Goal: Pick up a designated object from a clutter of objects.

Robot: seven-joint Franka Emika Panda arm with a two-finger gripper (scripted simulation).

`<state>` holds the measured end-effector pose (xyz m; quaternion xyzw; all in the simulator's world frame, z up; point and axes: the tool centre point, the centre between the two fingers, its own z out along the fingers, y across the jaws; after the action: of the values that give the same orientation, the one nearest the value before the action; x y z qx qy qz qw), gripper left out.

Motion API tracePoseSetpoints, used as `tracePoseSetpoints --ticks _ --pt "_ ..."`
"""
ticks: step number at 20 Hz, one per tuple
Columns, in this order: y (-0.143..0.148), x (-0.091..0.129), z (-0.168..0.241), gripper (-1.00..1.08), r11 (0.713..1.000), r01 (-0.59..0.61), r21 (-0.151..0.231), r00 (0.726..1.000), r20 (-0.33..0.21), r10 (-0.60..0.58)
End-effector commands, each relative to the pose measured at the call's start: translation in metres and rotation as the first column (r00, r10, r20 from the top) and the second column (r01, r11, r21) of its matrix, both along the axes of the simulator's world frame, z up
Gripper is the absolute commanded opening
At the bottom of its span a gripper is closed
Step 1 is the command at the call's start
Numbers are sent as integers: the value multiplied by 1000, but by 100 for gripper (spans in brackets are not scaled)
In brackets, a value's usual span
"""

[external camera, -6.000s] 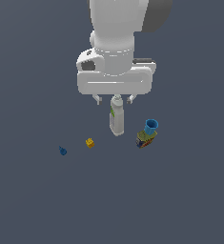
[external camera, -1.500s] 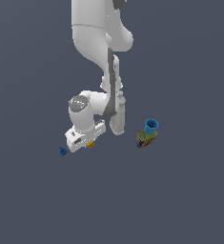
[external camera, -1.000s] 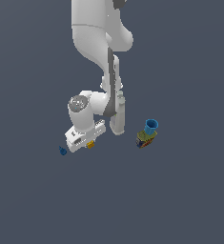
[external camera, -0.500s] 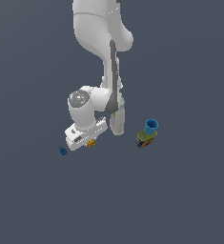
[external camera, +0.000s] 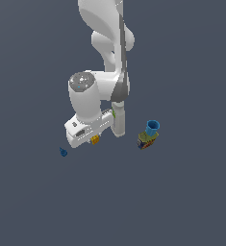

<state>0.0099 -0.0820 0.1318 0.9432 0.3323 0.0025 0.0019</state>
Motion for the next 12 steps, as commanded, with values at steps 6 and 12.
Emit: tracePoseSetpoints --ticks 6,12 --pt "24 19 77 -100 1000 0 -1 1000 -2 0" --pt "43 35 136 -100 1000 0 0 1000 -3 0"
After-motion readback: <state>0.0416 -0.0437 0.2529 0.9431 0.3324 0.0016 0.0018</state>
